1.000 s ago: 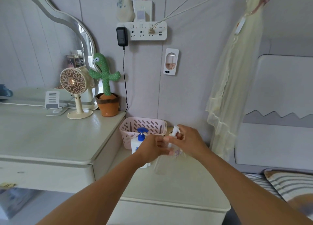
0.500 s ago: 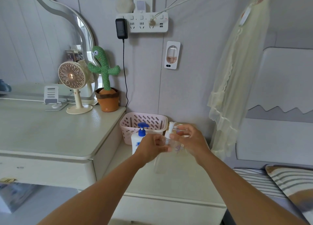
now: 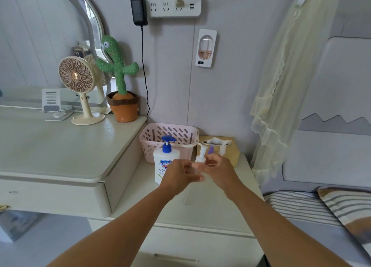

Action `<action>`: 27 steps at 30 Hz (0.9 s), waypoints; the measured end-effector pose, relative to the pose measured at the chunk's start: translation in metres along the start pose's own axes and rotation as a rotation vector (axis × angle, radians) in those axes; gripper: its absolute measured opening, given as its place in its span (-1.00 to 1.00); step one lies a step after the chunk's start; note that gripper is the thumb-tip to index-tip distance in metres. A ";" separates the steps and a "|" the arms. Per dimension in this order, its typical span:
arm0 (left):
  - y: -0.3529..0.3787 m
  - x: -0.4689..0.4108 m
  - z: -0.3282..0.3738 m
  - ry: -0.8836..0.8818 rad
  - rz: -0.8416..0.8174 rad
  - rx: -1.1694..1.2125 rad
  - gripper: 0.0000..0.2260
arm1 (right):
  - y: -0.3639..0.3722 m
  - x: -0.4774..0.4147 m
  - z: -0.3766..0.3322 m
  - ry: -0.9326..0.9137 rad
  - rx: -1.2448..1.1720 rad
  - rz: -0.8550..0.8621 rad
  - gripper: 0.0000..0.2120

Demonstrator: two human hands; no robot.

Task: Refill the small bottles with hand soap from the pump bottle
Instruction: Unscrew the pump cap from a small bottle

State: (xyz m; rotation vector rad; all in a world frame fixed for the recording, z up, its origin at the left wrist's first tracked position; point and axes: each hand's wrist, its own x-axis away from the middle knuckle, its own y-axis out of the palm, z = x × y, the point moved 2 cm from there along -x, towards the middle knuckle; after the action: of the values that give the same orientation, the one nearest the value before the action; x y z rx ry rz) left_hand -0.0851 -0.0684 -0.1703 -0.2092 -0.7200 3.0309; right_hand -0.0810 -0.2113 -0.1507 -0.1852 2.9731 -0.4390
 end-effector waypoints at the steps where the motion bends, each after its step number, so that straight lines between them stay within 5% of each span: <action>1: 0.002 -0.001 -0.002 -0.010 0.001 0.008 -0.72 | -0.001 -0.002 0.003 -0.009 -0.008 0.008 -0.75; 6: 0.008 -0.009 -0.021 -0.031 0.009 0.032 -0.71 | 0.002 -0.008 0.012 0.019 -0.012 -0.171 -0.74; 10: 0.018 -0.013 -0.027 -0.021 0.032 0.059 -0.74 | 0.007 -0.019 0.023 0.004 -0.042 0.005 -0.74; 14: 0.020 -0.018 -0.040 -0.046 0.080 0.116 -0.74 | 0.007 -0.027 0.031 -0.015 0.023 -0.130 -0.72; 17: 0.021 -0.021 -0.043 -0.040 0.067 0.124 -0.74 | 0.011 -0.034 0.039 0.013 0.105 -0.051 -0.54; 27: 0.024 -0.027 -0.048 -0.046 0.102 0.056 -0.72 | 0.011 -0.037 0.039 -0.073 0.194 0.090 -0.59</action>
State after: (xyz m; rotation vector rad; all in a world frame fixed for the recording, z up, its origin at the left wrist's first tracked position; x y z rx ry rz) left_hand -0.0515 -0.0698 -0.2196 -0.1816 -0.6451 3.1576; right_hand -0.0399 -0.2066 -0.1873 -0.0469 2.8318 -0.6880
